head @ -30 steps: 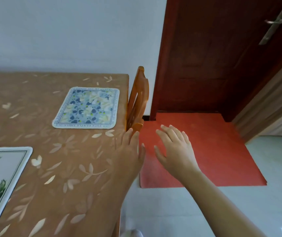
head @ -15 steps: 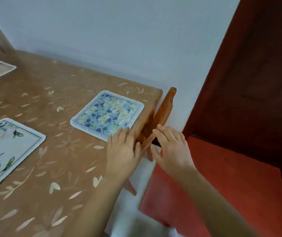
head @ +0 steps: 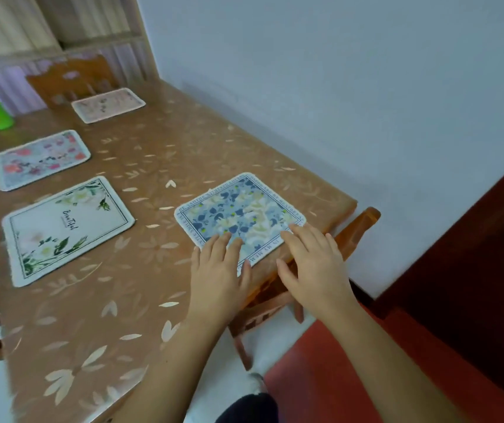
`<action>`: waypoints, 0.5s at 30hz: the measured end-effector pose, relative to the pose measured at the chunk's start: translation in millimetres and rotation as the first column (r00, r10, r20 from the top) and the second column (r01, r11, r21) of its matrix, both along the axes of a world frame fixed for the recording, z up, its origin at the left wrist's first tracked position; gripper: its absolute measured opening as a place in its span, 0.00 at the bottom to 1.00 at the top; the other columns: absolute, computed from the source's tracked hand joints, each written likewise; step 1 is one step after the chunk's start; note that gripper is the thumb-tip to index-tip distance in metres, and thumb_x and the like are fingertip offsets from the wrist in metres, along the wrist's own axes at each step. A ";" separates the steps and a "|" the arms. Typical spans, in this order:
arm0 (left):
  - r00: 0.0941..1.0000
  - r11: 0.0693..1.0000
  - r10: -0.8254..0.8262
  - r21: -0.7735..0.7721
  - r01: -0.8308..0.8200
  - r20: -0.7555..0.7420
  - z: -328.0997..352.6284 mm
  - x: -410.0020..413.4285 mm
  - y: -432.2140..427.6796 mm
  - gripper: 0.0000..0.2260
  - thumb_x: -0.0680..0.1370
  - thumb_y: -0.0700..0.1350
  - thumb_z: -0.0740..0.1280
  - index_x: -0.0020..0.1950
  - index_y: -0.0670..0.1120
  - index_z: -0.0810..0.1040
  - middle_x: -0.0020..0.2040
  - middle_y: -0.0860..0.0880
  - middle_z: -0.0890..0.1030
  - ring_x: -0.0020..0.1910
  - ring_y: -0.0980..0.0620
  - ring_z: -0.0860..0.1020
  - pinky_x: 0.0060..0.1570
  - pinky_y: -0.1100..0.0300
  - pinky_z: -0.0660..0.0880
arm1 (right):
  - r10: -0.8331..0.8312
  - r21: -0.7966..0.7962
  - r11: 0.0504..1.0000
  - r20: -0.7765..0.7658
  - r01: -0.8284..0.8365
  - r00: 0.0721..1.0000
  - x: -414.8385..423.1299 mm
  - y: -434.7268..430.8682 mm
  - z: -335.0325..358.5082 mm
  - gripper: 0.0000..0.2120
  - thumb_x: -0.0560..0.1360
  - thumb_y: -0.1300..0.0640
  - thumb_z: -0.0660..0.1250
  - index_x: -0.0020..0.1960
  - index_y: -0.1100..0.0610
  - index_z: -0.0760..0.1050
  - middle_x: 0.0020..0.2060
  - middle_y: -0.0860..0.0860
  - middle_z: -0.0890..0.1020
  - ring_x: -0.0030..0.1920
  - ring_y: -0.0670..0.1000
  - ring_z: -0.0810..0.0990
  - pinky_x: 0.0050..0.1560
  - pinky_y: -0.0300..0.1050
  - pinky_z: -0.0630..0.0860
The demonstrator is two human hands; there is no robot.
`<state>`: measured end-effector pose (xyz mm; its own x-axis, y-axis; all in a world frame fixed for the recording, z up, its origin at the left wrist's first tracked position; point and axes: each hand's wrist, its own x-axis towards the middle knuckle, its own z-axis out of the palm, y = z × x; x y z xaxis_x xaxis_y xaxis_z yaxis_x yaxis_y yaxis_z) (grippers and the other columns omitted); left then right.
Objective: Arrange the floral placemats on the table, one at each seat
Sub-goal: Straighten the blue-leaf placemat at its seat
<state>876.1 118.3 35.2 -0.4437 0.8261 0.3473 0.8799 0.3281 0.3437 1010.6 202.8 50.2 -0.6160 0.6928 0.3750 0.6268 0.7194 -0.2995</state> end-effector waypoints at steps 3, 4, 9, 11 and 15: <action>0.999 0.999 0.040 -0.010 -0.040 0.019 -6.5 -6.6 21.1 0.16 0.72 0.42 0.69 0.58 0.40 0.76 0.60 0.39 0.77 0.61 0.38 0.73 0.59 0.40 0.68 | 0.060 0.050 0.997 0.006 -0.061 0.998 -10.8 28.0 -4.0 0.19 0.68 0.56 0.71 0.56 0.60 0.76 0.56 0.58 0.80 0.60 0.60 0.76 0.59 0.63 0.70; 0.998 0.999 0.051 -0.009 -0.051 0.023 -8.9 -10.0 28.7 0.16 0.72 0.42 0.69 0.59 0.40 0.76 0.60 0.39 0.77 0.61 0.38 0.72 0.59 0.40 0.68 | 0.083 0.055 0.995 0.012 -0.084 0.996 -15.9 38.0 -5.4 0.18 0.68 0.56 0.70 0.56 0.60 0.76 0.56 0.58 0.80 0.60 0.60 0.76 0.59 0.62 0.71; 0.988 0.989 0.148 0.008 -0.149 0.052 -16.3 -31.0 63.9 0.15 0.73 0.42 0.67 0.60 0.41 0.75 0.61 0.40 0.76 0.62 0.39 0.71 0.61 0.41 0.66 | 0.170 0.013 0.985 0.050 -0.171 0.984 -46.4 82.6 -5.7 0.19 0.67 0.56 0.72 0.56 0.60 0.76 0.57 0.57 0.80 0.60 0.60 0.75 0.59 0.64 0.69; 0.980 0.982 0.187 -0.012 -0.187 0.068 -20.0 -39.4 75.7 0.16 0.74 0.43 0.66 0.61 0.41 0.74 0.63 0.41 0.75 0.64 0.40 0.70 0.63 0.41 0.64 | 0.219 0.010 0.975 0.076 -0.220 0.973 -57.8 100.1 -6.1 0.20 0.67 0.57 0.72 0.57 0.60 0.76 0.56 0.58 0.80 0.60 0.60 0.75 0.59 0.65 0.69; 0.972 0.973 0.225 -0.077 -0.219 0.069 -29.3 -55.3 96.6 0.17 0.76 0.46 0.63 0.65 0.43 0.71 0.66 0.43 0.72 0.68 0.43 0.65 0.67 0.43 0.59 | 0.255 -0.014 0.967 0.116 -0.255 0.960 -77.2 136.6 -9.6 0.19 0.70 0.56 0.69 0.60 0.60 0.74 0.61 0.57 0.77 0.64 0.60 0.72 0.64 0.62 0.65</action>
